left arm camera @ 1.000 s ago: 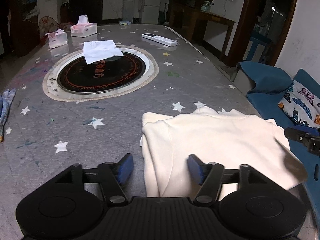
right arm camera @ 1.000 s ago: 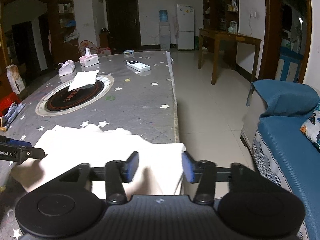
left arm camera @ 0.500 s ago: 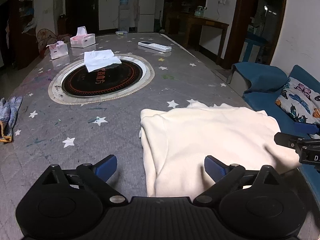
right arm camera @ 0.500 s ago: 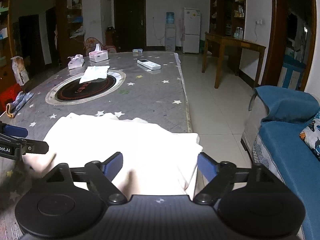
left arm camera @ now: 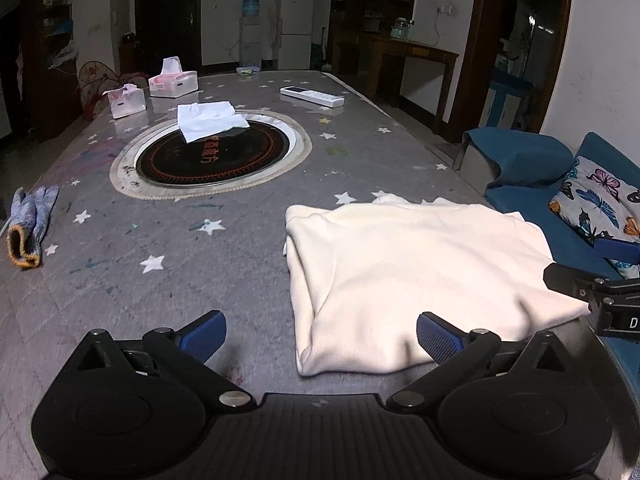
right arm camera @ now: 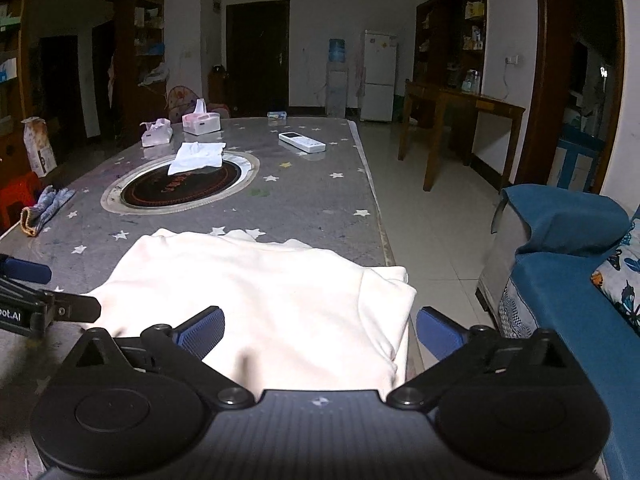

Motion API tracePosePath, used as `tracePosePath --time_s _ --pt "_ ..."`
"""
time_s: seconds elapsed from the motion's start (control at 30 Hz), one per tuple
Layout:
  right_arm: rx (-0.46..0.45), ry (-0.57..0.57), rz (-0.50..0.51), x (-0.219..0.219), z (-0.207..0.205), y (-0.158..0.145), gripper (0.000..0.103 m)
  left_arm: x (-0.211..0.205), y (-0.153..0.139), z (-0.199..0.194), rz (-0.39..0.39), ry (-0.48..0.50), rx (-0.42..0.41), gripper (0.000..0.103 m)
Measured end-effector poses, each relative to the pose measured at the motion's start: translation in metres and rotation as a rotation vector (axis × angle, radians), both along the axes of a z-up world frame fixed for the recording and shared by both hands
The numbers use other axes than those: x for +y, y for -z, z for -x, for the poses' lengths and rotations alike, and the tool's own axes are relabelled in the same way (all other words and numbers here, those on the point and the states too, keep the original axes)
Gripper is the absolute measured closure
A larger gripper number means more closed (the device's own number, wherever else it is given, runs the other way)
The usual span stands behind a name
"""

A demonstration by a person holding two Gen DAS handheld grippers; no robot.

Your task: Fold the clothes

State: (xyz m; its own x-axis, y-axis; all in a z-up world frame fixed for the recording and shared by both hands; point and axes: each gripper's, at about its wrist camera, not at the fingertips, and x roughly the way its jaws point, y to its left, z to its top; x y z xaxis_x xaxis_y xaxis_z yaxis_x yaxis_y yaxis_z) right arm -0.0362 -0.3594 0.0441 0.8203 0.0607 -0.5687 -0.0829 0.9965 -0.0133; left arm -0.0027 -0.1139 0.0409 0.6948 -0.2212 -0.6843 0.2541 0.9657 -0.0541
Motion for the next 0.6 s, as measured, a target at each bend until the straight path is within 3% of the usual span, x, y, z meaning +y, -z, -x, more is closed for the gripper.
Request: tracePosePath --time_s 0.6 --pt "-0.024 0.027 -0.030 0.019 0.043 0.004 0.000 0.009 0.008 0.047 0.002 -0.004 -0.011 0.000"
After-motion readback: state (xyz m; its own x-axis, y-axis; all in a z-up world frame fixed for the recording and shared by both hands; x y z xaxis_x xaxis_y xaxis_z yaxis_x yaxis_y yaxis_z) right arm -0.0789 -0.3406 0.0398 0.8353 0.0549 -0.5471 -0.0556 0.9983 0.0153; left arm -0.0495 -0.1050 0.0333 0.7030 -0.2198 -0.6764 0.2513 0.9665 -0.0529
